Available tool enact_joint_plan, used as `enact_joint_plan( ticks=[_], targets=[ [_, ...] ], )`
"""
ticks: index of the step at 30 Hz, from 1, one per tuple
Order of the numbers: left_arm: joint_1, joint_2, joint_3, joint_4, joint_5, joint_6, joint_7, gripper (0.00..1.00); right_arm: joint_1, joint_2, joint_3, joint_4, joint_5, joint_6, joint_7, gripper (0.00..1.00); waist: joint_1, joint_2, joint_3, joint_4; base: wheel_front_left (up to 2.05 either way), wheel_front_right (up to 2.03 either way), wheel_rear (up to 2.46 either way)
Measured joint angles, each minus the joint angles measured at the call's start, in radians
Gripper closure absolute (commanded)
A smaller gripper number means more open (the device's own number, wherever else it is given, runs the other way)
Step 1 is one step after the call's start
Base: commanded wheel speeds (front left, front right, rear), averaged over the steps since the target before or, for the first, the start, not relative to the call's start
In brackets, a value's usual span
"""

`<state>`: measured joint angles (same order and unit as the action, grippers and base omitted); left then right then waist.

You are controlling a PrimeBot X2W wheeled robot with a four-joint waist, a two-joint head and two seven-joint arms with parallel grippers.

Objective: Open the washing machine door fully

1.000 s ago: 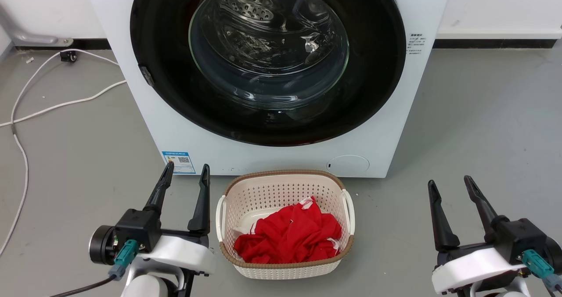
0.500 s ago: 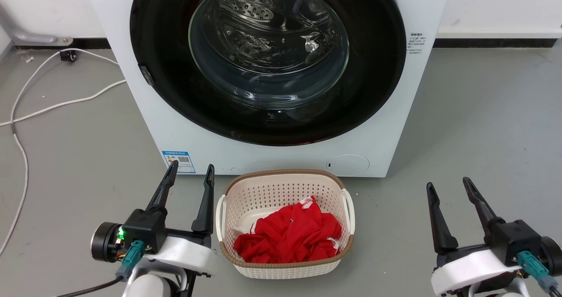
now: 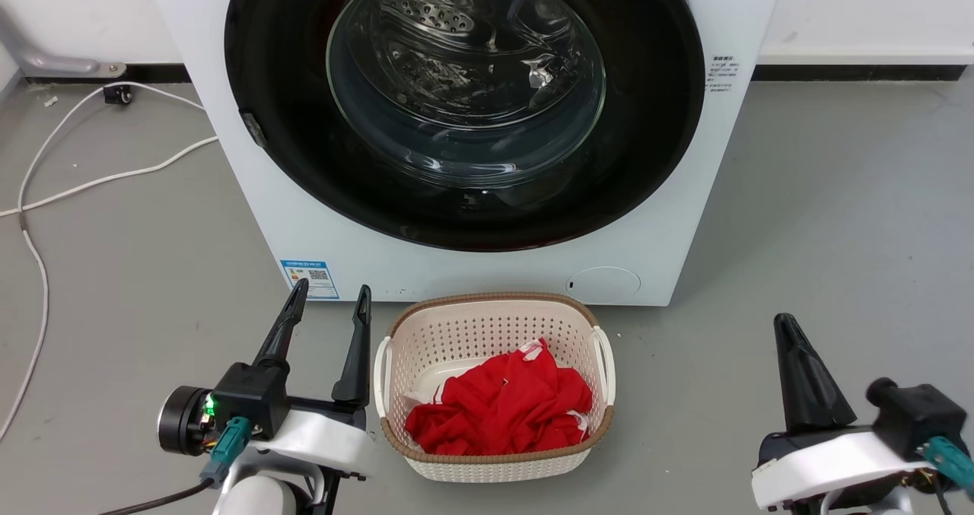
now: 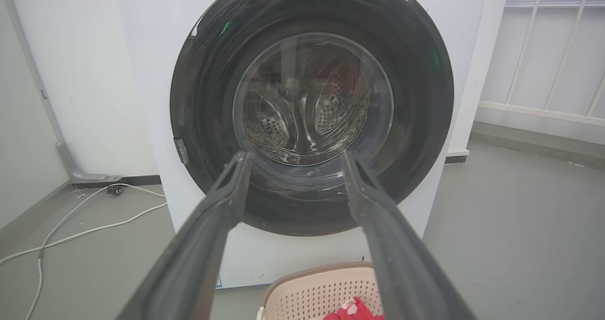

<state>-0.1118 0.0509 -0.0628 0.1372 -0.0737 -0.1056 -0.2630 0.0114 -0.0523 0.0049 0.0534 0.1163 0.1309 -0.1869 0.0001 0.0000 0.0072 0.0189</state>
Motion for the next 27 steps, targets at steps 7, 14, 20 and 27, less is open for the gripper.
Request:
enact_joint_plan(
  ticks=[7, 14, 20, 27],
  targets=[
    [0.0, 0.0, 0.001, -0.002, -0.002, 0.0, 0.0, 0.0, -0.011, 0.0, 0.011, 0.042, 0.449, 0.0, -0.034, 1.0, 0.0, 0.0, 0.004, -0.001, 0.0, 0.0, 0.0],
    [-0.004, 0.0, 0.002, -0.005, -0.009, 0.0, 0.0, 0.0, -0.056, 0.001, 0.048, 0.046, 1.056, 0.0, -0.059, 1.0, 0.0, 0.0, 0.017, -0.005, 0.0, 0.0, 0.0],
    [-0.021, 0.0, 0.008, -0.017, -0.01, 0.002, 0.0, 0.0, -0.143, 0.001, 0.037, 0.017, 1.35, 0.0, -0.059, 1.0, -0.0001, 0.0, 0.046, -0.011, 0.0, 0.0, 0.0],
    [-0.052, 0.0, 0.017, -0.034, -0.01, 0.004, 0.0, 0.0, -0.339, -0.022, -0.031, 0.077, 1.543, 0.0, 0.024, 1.0, -0.0001, 0.0, 0.095, -0.02, 0.0, 0.0, 0.0]
  ],
)
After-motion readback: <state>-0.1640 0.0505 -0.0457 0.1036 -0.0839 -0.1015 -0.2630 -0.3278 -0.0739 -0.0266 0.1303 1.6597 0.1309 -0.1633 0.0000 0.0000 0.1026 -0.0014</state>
